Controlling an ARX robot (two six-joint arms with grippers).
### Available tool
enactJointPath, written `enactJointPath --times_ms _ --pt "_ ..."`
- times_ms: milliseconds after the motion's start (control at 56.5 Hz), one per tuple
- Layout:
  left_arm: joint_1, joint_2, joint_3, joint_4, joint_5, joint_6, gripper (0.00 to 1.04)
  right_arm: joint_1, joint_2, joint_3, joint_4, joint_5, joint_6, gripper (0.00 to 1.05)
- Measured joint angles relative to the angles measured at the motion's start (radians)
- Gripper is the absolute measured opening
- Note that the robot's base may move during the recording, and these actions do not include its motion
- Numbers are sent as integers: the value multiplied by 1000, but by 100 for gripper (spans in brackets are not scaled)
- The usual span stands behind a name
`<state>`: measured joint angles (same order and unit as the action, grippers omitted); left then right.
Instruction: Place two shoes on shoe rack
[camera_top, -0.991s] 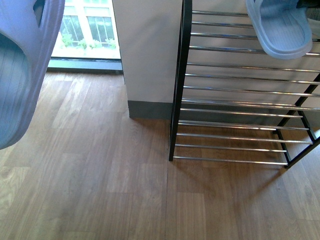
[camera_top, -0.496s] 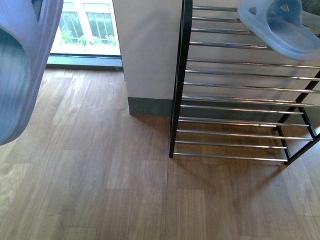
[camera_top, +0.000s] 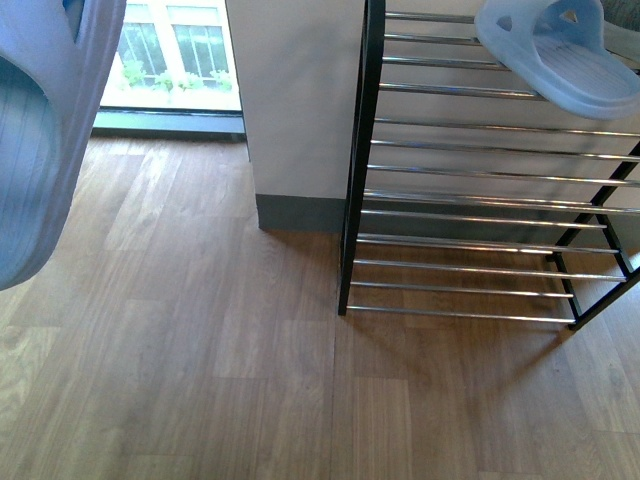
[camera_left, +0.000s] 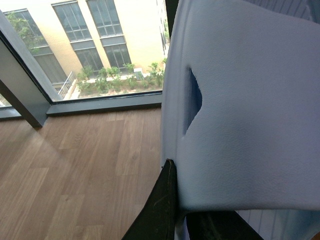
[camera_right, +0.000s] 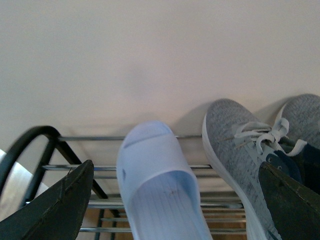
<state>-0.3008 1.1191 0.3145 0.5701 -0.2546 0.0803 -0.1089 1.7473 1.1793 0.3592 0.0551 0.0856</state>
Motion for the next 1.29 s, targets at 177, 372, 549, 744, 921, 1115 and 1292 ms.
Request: enactJointPath --times_ms 177,372,549,744,921,1115,1292 --pt "0 0 0 0 0 0 2 -3 -187 -186 124 -40 32 96" --pt "0 0 0 0 0 0 2 -39 -439 -435 191 -97 63 96" --pt "0 0 0 0 0 0 2 -89 -599 -596 258 -120 58 96" --pt "0 0 0 0 0 0 2 -127 -792 -836 308 -130 63 96" --pt "0 0 0 0 0 0 2 -123 -814 -937 356 -153 123 96" --pt "0 0 0 0 0 0 2 -118 -861 -953 293 -259 31 80" --pt "0 0 0 0 0 0 2 -70 -948 -1012 267 -227 -53 53"
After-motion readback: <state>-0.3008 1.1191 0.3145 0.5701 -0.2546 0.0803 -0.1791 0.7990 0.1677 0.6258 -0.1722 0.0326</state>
